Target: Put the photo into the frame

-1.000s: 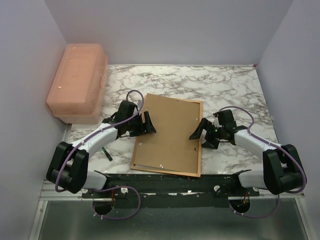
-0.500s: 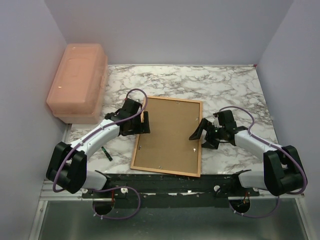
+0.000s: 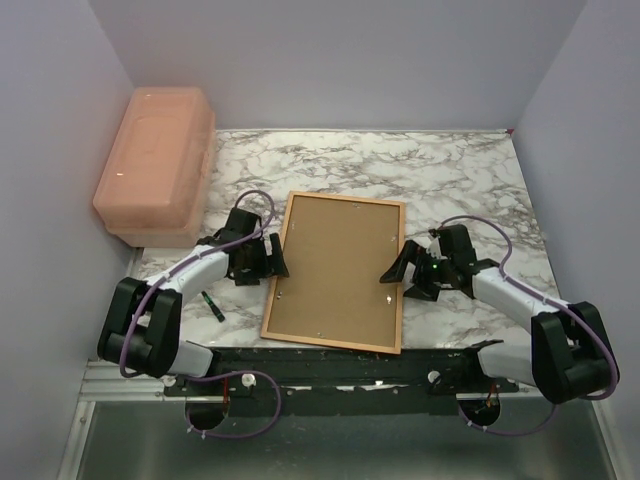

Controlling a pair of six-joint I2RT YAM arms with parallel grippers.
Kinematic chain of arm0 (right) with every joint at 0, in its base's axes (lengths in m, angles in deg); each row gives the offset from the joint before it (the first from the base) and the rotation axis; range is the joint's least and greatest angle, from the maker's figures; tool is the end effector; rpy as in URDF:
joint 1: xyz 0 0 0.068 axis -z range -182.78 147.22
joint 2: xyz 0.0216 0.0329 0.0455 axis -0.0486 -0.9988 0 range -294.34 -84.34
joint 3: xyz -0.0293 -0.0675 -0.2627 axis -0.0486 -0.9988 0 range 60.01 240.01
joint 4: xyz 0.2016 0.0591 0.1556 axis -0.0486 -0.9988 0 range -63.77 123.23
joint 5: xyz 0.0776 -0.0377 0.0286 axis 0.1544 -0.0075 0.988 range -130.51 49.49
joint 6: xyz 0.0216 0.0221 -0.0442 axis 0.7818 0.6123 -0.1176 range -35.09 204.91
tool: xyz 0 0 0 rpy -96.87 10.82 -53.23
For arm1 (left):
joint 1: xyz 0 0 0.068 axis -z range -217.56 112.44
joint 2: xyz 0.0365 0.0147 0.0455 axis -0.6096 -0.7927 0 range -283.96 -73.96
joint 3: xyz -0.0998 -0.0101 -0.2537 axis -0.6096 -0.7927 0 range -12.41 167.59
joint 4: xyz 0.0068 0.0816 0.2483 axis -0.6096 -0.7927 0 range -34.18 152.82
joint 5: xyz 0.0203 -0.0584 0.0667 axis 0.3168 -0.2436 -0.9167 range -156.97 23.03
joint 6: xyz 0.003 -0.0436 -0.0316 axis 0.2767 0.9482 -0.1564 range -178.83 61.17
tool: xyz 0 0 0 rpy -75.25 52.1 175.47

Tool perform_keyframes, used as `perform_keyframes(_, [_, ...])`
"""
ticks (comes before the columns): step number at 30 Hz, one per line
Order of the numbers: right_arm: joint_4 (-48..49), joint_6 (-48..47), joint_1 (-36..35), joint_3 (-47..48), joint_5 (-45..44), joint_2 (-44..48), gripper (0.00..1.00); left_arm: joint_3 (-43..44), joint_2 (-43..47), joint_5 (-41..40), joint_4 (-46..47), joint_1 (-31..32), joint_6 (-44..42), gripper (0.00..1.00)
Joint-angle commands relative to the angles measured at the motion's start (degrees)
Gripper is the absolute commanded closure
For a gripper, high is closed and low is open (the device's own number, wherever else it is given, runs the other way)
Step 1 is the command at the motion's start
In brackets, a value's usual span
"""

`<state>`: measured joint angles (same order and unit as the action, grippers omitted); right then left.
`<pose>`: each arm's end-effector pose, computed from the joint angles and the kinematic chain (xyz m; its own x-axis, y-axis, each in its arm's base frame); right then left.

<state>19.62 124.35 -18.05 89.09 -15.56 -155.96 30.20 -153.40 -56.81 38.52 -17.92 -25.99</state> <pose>0.2054 0.0716 0.1544 -0.9144 0.3475 -0.2076 0.1496 0.7667 0.6244 0.2392 -0.0921 0.1786 -0.9158 -0.2400 -0.3220 -0.1019 0.9145 -0.3916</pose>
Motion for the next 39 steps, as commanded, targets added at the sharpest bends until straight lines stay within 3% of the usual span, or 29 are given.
perform_keyframes(1, [-2.04, -0.11, -0.11, -3.07, -1.22, -0.88, 0.0, -4.38, -2.65, 13.48, 8.1, -2.94, 1.42, 0.14])
perform_keyframes(5, [-2.3, -0.15, -0.77, -2.11, -1.59, -1.54, 0.01, -7.79, -3.92, 20.7, 14.6, -2.86, 5.17, 0.16])
perform_keyframes(9, [-3.76, -0.96, -1.64, 0.36, -3.53, -2.92, 0.02, -10.89, -4.08, 22.97, 17.98, -1.53, 7.54, 0.18])
perform_keyframes(15, [-5.71, -2.0, -4.24, 5.17, -6.93, -6.32, 0.02, -14.34, -0.76, 20.92, 18.15, 1.96, 9.94, 0.2])
perform_keyframes(26, [-7.58, 0.98, -17.83, 13.13, -15.97, -16.46, 0.03, -17.79, 5.86, 14.05, 13.29, 5.85, 11.32, 0.24])
perform_keyframes(33, [-9.48, 0.82, -19.08, 14.55, -19.06, -15.34, 0.02, -20.03, 12.63, 9.82, 9.4, 6.03, 11.75, 0.3])
perform_keyframes(39, [-11.12, 0.55, -19.36, 13.9, -21.74, -12.5, 0.02, -20.28, 19.0, 4.76, 4.71, 6.1, 11.73, 0.29])
